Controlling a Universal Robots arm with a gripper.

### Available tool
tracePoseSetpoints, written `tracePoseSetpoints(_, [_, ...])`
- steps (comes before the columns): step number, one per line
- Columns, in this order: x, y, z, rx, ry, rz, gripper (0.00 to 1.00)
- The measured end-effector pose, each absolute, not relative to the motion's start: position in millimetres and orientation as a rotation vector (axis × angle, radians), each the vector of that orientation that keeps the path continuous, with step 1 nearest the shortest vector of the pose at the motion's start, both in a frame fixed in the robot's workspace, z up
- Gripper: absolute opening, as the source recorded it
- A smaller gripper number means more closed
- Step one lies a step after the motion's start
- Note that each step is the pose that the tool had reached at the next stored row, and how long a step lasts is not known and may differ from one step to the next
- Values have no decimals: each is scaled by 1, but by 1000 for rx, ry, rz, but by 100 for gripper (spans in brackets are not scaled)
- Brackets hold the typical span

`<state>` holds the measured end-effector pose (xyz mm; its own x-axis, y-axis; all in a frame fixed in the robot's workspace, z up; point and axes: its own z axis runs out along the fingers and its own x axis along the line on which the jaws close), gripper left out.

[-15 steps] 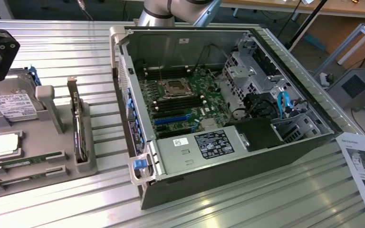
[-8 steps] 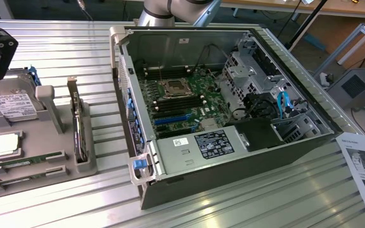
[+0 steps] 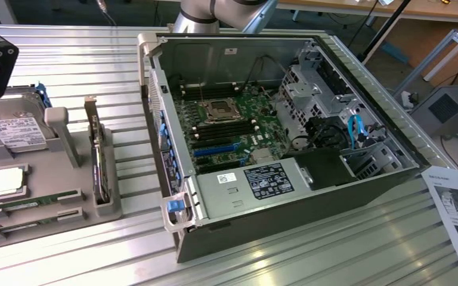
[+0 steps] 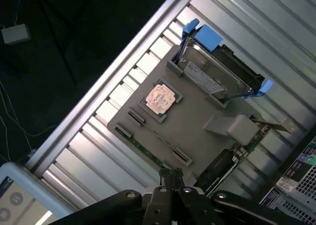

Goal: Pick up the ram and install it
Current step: 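Pick up the ram and move it above insertion slot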

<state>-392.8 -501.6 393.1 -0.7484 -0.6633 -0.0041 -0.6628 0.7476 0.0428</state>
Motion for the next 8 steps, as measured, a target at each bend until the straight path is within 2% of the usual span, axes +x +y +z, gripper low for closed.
tracePoseSetpoints(8, [-393, -502, 393, 1320, -2834, -63, 11])
